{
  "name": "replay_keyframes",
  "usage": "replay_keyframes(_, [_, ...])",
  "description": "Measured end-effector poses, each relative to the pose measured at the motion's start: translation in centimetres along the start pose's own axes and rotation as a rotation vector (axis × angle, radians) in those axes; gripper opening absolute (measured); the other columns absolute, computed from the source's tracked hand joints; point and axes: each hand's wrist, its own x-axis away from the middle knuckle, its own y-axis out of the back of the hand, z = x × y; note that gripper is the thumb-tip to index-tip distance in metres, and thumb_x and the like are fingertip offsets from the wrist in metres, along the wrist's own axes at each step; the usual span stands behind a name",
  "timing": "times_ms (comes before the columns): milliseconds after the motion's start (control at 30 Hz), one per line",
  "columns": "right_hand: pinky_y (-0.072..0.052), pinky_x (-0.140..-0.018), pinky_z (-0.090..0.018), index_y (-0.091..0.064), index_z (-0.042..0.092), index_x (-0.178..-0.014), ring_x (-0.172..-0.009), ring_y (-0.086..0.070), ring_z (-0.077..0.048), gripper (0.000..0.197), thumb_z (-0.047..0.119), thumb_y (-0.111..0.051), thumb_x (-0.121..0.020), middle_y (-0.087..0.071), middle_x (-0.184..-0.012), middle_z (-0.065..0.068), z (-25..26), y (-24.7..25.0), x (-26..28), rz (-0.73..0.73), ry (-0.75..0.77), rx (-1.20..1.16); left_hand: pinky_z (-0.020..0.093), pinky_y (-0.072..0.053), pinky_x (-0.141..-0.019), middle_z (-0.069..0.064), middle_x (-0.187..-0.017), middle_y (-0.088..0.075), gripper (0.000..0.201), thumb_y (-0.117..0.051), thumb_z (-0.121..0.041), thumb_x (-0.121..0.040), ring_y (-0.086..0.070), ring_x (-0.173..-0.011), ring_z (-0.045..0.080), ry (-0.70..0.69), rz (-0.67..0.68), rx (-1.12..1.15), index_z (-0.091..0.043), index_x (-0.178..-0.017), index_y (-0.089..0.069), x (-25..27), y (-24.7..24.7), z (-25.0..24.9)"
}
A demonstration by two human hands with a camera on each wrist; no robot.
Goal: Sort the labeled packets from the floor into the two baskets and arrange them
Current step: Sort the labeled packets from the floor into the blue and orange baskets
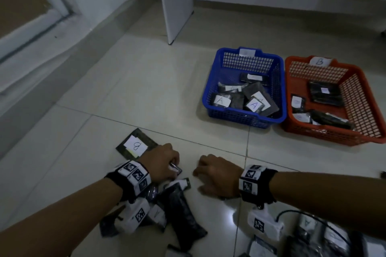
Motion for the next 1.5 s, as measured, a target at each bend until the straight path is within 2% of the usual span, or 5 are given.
replay_keyframes(433, [-0.045, -0.084, -0.033, -0.060, 0.022, -0.108, -0.101, -0.046, -0.015, 0.045, 0.046, -0.080, -0.076, -0.049, -0.112, 0.004, -3.7, 4.0, 3.7, 0.253, -0.021, 0.158, 0.015, -0.051, -0.072, -0.006, -0.094, -0.056, 0.022, -0.084, -0.004, -0.071, -0.061, -0.085, 0.006, -0.171, -0.332, 0.494, -0.018, -0.085, -0.074, -0.1, 2.1, -0.4])
replay_keyframes(567, [-0.042, -0.065, -0.012, -0.051, 0.030, -0.086, -0.074, -0.054, -0.002, 0.030, 0.016, -0.077, -0.082, -0.058, -0.086, 0.014, -4.1, 3.9, 4.0, 0.163, -0.176, -0.287, 0.025, -0.057, -0.078, -0.007, -0.096, -0.058, 0.029, -0.091, -0.012, -0.063, -0.064, -0.085, 0.008, -0.121, -0.290, 0.583, -0.020, -0.086, -0.076, -0.4, 2.4, -0.9])
replay_keyframes(867, [-0.060, -0.067, -0.031, -0.064, 0.004, -0.108, -0.082, -0.069, -0.020, 0.024, 0.004, -0.075, -0.087, -0.070, -0.103, -0.013, -5.0, 6.8, 3.6, -0.174, -0.355, -0.872, 0.038, -0.062, -0.075, 0.000, -0.098, -0.069, 0.031, -0.091, -0.011, -0.066, -0.072, -0.084, 0.013, 0.007, -0.344, 0.762, -0.020, -0.083, -0.067, -1.1, 3.4, -2.9])
replay_keyframes(1100, [-0.057, -0.084, -0.036, -0.040, 0.016, -0.065, -0.108, -0.071, -0.023, 0.038, -0.003, -0.060, -0.091, -0.073, -0.107, -0.018, -4.8, 7.9, 4.5, -0.320, -0.356, -1.071, 0.027, -0.054, -0.067, 0.000, -0.095, -0.066, 0.042, -0.085, -0.011, -0.075, -0.063, -0.069, 0.012, 0.048, -0.363, 0.882, -0.024, -0.103, -0.057, -1.3, 4.2, -4.1])
replay_keyframes(1500, [-0.058, -0.072, -0.027, -0.074, -0.006, -0.094, -0.080, -0.067, -0.020, 0.012, 0.002, -0.075, -0.085, -0.069, -0.108, -0.014, -3.2, 10.2, 9.4, -0.399, -0.341, -1.066, 0.025, -0.049, -0.059, -0.001, -0.102, -0.066, 0.039, -0.075, -0.013, -0.086, -0.068, -0.069, 0.023, -0.060, -0.254, 0.789, -0.028, -0.112, -0.051, -0.5, 5.7, -9.1])
